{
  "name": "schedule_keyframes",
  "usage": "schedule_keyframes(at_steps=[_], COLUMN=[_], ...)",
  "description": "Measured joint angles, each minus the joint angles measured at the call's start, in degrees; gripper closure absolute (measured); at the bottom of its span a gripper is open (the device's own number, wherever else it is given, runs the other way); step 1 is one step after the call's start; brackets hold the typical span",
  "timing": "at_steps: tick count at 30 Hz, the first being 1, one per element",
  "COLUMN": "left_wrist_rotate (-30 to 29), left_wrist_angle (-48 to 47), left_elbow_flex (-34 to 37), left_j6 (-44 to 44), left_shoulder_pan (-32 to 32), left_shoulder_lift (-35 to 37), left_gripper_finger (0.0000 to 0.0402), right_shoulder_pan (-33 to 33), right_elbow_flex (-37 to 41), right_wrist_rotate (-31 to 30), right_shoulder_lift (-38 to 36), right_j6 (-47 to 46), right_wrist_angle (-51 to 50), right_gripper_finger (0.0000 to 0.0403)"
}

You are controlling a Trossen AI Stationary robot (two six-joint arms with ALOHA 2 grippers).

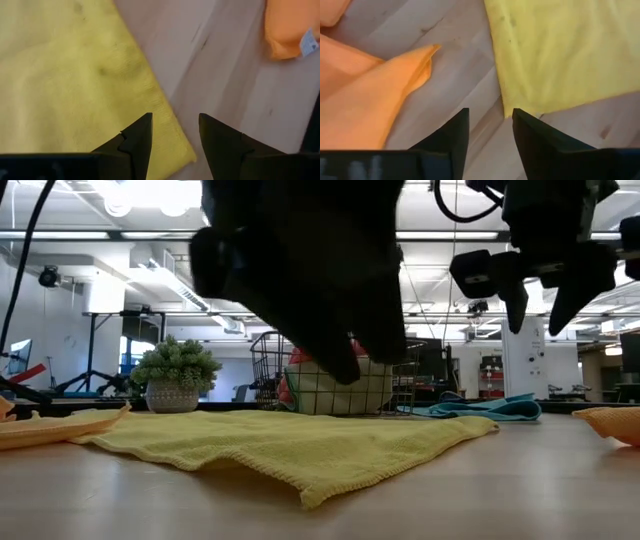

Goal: Fold microfiber towels
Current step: Fold the yellow towel

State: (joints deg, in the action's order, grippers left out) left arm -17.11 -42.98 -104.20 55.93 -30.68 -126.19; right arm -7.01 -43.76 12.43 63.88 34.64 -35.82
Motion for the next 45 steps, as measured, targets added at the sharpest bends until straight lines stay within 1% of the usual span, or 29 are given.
schedule_keyframes(at_steps=[3, 6, 13, 20, 23, 26, 29, 34, 38, 40, 45], left_wrist_rotate=[-0.1, 0.3, 0.8, 0.7, 0.7, 0.7, 0.7, 0.7, 0.7, 0.7, 0.7], left_wrist_angle=[-1.3, -1.1, -0.9, -1.0, -1.0, -0.3, 0.9, 1.1, 2.4, 4.1, 4.4], left_elbow_flex=[0.0, 0.0, -0.1, 1.0, 1.7, 1.8, 2.9, 3.3, 3.4, 3.4, 3.6], left_j6=[0.8, 1.2, 3.7, 2.3, 2.2, 2.2, 2.3, 2.2, 2.3, 2.2, 2.3], left_shoulder_pan=[-0.2, -0.6, -2.1, -2.0, -2.0, -2.0, -2.0, -1.9, -2.0, -2.0, -2.0], left_shoulder_lift=[0.0, 0.0, -0.2, -0.2, -0.2, -0.2, -0.3, -0.3, -0.3, -0.3, -0.3], left_gripper_finger=[0.0256, 0.0256, 0.0256, 0.0256, 0.0256, 0.0256, 0.0256, 0.0256, 0.0256, 0.0256, 0.0256], right_shoulder_pan=[0.0, 0.0, 0.0, 0.0, 0.0, 0.0, 0.3, 0.3, 0.4, 0.4, 0.6], right_elbow_flex=[1.8, 3.5, 4.1, 3.8, 3.6, 3.3, 3.3, 3.3, 3.2, 2.9, 2.1], right_wrist_rotate=[0.0, 0.0, -0.1, -0.6, -0.9, -2.5, -2.5, -2.4, -4.8, -5.0, -5.2], right_shoulder_lift=[0.2, 1.5, 8.2, 13.7, 14.1, 14.1, 14.5, 18.0, 21.2, 22.0, 22.0], right_j6=[2.2, 2.6, 4.1, 2.5, 2.4, 2.5, 2.7, 3.6, 2.7, 2.4, 1.6], right_wrist_angle=[5.0, 9.5, 12.9, 13.9, 14.0, 14.5, 16.1, 18.2, 19.4, 19.4, 19.5], right_gripper_finger=[0.0253, 0.0254, 0.0264, 0.0261, 0.0255, 0.0249, 0.0247, 0.0247, 0.0249, 0.0252, 0.026])
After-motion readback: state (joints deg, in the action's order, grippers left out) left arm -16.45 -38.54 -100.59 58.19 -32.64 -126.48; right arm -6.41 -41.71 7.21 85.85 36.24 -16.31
